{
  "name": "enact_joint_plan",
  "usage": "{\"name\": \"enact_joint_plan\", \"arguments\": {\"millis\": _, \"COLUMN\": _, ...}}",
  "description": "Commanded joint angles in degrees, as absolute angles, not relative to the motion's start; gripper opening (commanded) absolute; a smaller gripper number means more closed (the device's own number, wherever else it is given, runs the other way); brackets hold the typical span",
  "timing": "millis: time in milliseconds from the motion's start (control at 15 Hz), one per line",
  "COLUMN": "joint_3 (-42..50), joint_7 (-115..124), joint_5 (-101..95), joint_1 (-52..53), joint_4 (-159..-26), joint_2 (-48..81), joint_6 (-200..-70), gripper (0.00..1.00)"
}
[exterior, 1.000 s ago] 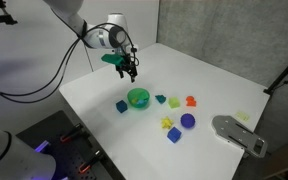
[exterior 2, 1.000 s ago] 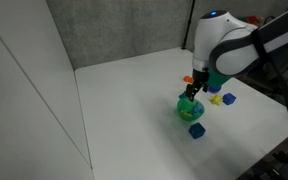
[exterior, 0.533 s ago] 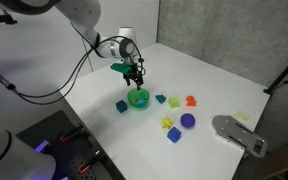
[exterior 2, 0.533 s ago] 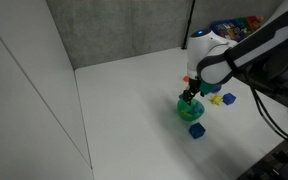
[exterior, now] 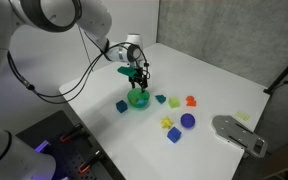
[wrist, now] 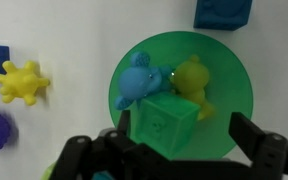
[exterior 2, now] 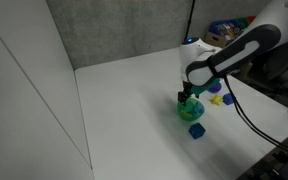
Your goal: Pick up the green block from the green bowl and put it on the blue block to the right side of the table
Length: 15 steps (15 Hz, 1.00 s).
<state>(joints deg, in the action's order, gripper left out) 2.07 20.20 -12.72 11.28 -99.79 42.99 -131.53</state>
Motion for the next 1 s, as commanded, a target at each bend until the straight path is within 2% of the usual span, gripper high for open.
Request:
{"name": "enact_joint_plan", "arguments": {"millis": 0, "joint_3": 2.96, "joint_7": 19.84, "joint_5": -11.75, "joint_1": 11.84, "joint_4": -94.42, "joint_2": 46.70, "joint_6": -128.90, "gripper": 1.00}}
{"name": "enact_joint_plan", "arguments": {"millis": 333, "joint_3": 3.47, "joint_7": 19.87, "joint_5": -11.93, "joint_1": 12.06, "joint_4": -91.33, "joint_2": 49.59, "joint_6": -127.49, "gripper": 1.00}}
{"name": "enact_joint_plan", "arguments": {"millis": 400, "joint_3": 3.51, "joint_7": 19.89, "joint_5": -11.94, "joint_1": 12.14, "joint_4": -90.86, "joint_2": 50.02, "joint_6": -127.19, "gripper": 0.83}}
{"name": "enact_joint_plan", "arguments": {"millis": 467, "joint_3": 3.68, "joint_7": 20.03, "joint_5": -12.13, "joint_1": 12.36, "joint_4": -90.45, "joint_2": 50.44, "joint_6": -126.97, "gripper": 0.73}}
{"name": "enact_joint_plan", "arguments": {"millis": 933, "joint_3": 4.92, "joint_7": 20.71, "joint_5": -13.12, "joint_1": 14.10, "joint_4": -88.86, "joint_2": 51.10, "joint_6": -126.26, "gripper": 0.16}}
